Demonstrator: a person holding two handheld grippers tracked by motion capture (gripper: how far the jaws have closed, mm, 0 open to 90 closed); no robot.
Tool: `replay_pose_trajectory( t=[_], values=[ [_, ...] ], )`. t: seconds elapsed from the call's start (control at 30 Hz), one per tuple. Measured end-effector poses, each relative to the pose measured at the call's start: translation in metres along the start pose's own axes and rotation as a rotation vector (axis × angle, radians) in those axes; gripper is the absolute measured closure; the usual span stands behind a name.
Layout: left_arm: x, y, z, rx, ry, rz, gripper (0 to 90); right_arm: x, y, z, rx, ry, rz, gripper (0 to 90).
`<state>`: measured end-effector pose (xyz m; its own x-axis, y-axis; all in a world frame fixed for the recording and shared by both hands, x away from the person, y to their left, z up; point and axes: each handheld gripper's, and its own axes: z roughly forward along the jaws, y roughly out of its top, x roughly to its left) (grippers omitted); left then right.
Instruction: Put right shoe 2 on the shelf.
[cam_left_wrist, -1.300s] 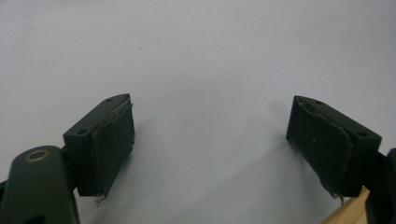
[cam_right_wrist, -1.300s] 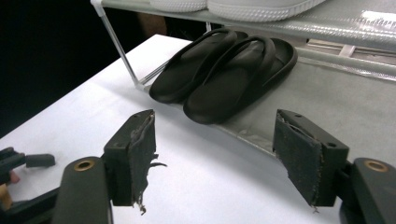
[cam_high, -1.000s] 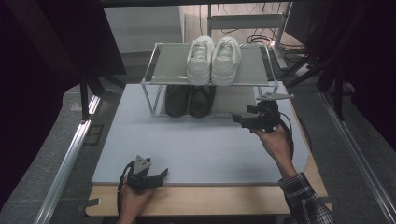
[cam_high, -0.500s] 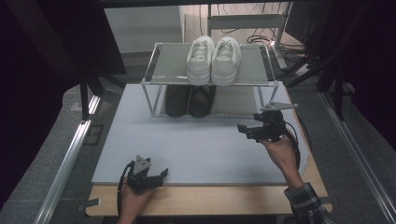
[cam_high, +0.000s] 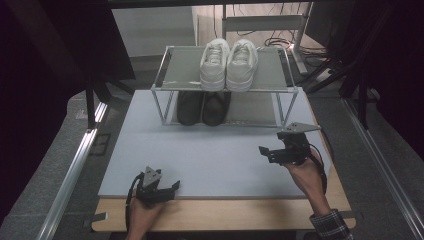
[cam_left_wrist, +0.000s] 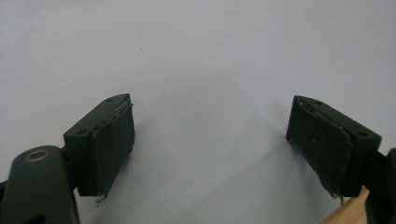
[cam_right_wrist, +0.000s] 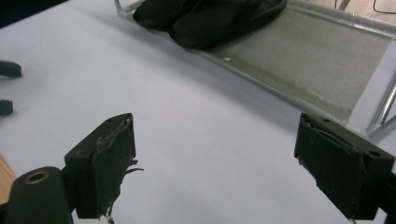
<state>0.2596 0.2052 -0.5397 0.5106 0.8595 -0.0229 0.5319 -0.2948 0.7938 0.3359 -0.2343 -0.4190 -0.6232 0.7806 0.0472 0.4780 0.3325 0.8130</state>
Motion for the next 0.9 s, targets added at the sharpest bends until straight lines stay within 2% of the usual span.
replay_pose_trajectory(
  t=[0.4,0.9],
  values=[
    [0.000,0.000,0.000,0.000,0.001,0.000,15.6,-0.001,-0.032,0.005,0.038,-0.035,-0.010,6.2],
    [0.000,0.000,0.000,0.000,0.001,0.001,15.6,0.000,-0.078,0.015,0.079,-0.080,-0.012,5.4]
  ],
)
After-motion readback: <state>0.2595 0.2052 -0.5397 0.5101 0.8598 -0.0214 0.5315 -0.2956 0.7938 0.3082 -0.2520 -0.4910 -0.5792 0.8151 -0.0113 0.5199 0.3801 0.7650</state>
